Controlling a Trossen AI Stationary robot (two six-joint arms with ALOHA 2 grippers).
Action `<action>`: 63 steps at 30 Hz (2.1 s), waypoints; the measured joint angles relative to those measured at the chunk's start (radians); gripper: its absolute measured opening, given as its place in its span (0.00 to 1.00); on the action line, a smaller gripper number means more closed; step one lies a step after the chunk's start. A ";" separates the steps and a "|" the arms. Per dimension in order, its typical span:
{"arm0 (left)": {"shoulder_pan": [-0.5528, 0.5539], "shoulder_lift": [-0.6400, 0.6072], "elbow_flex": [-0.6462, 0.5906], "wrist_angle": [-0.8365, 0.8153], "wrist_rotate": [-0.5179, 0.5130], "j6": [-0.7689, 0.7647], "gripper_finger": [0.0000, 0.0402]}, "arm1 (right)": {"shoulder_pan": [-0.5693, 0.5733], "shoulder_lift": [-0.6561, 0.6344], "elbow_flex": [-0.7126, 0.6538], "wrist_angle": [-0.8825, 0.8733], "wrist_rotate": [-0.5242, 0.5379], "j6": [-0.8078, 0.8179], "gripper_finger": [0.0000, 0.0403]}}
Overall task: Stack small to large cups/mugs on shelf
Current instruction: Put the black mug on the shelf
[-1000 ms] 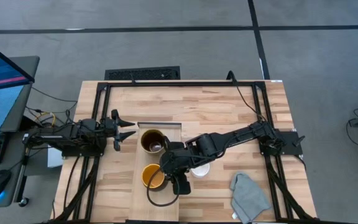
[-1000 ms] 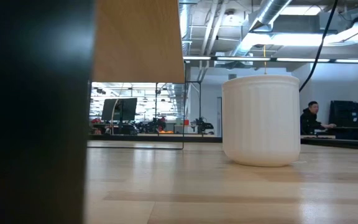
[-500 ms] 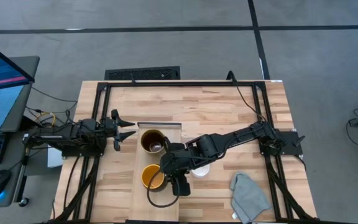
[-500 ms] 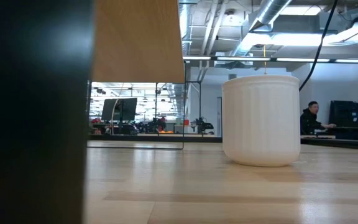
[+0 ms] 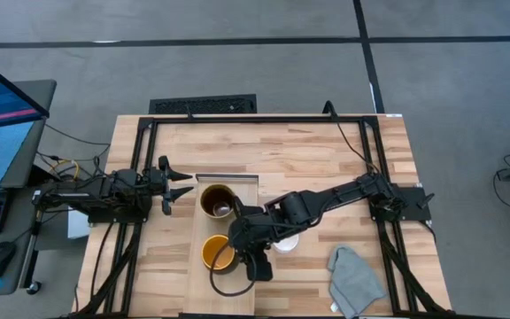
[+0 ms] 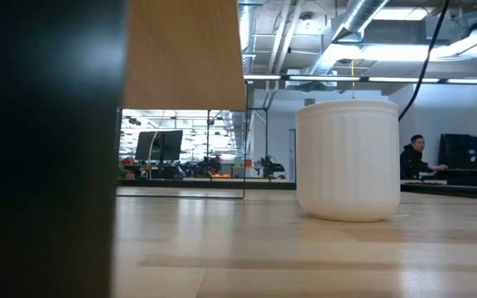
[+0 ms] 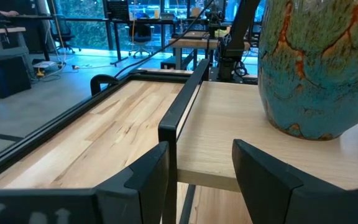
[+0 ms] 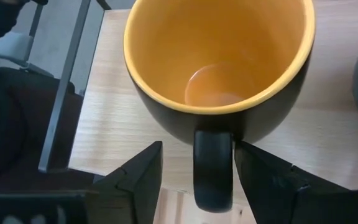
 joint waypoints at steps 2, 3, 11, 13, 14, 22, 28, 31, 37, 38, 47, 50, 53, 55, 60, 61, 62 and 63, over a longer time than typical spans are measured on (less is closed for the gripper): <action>0.000 0.000 0.000 0.000 0.000 0.000 0.42 | -0.003 0.000 0.000 0.000 0.001 0.000 0.56; 0.000 0.000 0.000 0.000 0.000 0.000 0.42 | -0.004 0.000 0.000 0.000 0.002 0.000 0.56; 0.000 0.000 0.000 0.000 0.000 0.000 0.42 | -0.010 0.000 0.000 0.001 0.003 0.000 0.55; 0.000 0.000 0.000 0.000 0.000 0.000 0.42 | -0.009 0.000 0.000 0.001 0.003 -0.001 0.55; 0.000 0.000 0.000 0.000 0.000 0.000 0.42 | -0.009 0.000 0.000 0.001 0.003 0.000 0.55; 0.000 0.000 0.000 0.000 0.000 0.000 0.42 | -0.009 0.000 0.000 0.001 0.003 0.007 0.56; 0.000 0.000 0.000 0.000 0.000 0.000 0.42 | -0.009 0.000 0.000 0.001 0.003 0.016 0.55; 0.000 0.000 0.000 0.000 0.000 0.000 0.42 | -0.009 0.000 0.000 0.001 0.002 0.016 0.56; 0.000 0.000 0.000 0.000 0.000 0.000 0.42 | -0.009 0.000 0.000 0.001 0.002 0.017 0.58; 0.000 0.000 0.000 0.000 0.000 0.000 0.42 | -0.009 0.000 0.000 0.001 0.002 0.017 0.58; 0.000 0.000 0.000 0.000 0.000 -0.022 0.42 | -0.008 0.000 0.000 -0.007 0.002 0.026 0.59; 0.000 0.000 0.000 0.000 0.000 -0.023 0.42 | -0.008 0.000 0.000 -0.007 0.002 0.026 0.62; 0.000 0.000 0.000 0.000 0.000 -0.023 0.42 | -0.008 0.000 0.000 -0.007 0.002 0.026 0.64; 0.000 0.000 0.000 0.000 0.000 -0.023 0.42 | -0.009 0.000 0.000 -0.006 0.004 0.026 0.66; 0.000 0.000 0.000 0.000 0.000 -0.023 0.42 | -0.021 0.001 0.000 -0.010 0.006 0.023 0.66; 0.000 0.000 0.000 0.000 0.000 -0.023 0.42 | -0.023 0.001 0.000 -0.016 0.006 0.020 0.66; 0.000 0.000 0.000 0.000 0.000 -0.023 0.42 | -0.024 0.001 0.000 -0.022 0.007 0.019 0.67; 0.000 0.000 0.000 0.000 0.000 -0.023 0.42 | -0.026 0.001 0.000 -0.026 0.007 0.019 0.67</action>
